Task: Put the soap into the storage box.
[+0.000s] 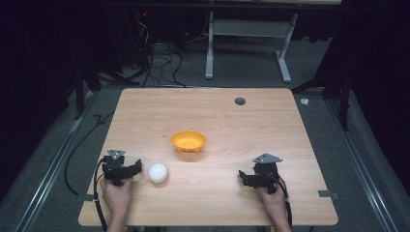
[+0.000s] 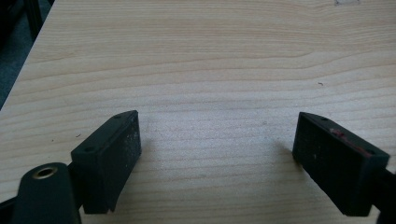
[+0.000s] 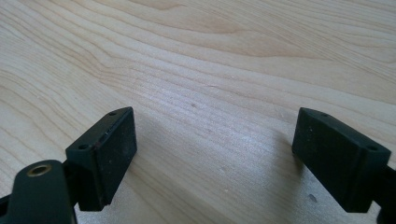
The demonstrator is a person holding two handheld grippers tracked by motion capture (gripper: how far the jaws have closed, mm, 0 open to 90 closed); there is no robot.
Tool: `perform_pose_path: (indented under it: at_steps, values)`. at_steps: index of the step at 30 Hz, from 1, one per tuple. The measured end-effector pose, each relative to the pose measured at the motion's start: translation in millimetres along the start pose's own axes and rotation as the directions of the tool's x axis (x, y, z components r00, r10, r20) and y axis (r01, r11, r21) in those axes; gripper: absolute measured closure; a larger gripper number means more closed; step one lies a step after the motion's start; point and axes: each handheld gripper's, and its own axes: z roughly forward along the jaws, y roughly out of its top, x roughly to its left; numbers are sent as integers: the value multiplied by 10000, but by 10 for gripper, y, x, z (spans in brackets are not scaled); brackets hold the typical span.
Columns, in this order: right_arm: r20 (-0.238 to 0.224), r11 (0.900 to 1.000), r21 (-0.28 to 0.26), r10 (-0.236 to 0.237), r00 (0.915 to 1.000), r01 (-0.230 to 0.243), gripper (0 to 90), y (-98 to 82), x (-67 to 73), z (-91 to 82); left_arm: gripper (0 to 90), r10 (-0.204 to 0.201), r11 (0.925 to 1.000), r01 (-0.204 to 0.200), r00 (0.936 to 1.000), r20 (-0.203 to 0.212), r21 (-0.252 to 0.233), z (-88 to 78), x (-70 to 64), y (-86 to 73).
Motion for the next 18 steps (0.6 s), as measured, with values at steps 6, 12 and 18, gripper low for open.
perform_pose_path:
  at_steps: [6,12,18]
  values:
    - [2,10000,1,3,10000,-3,146,0,0,0,157,39,10000,-39,10000,80,-9,2,-4,1]
    - [2,10000,0,8,10000,-8,146,0,0,0,157,43,10000,-43,10000,75,-28,4,-7,1]
    - [3,10000,0,9,10000,-9,146,0,0,0,157,33,10000,-33,10000,72,-17,4,-8,2]
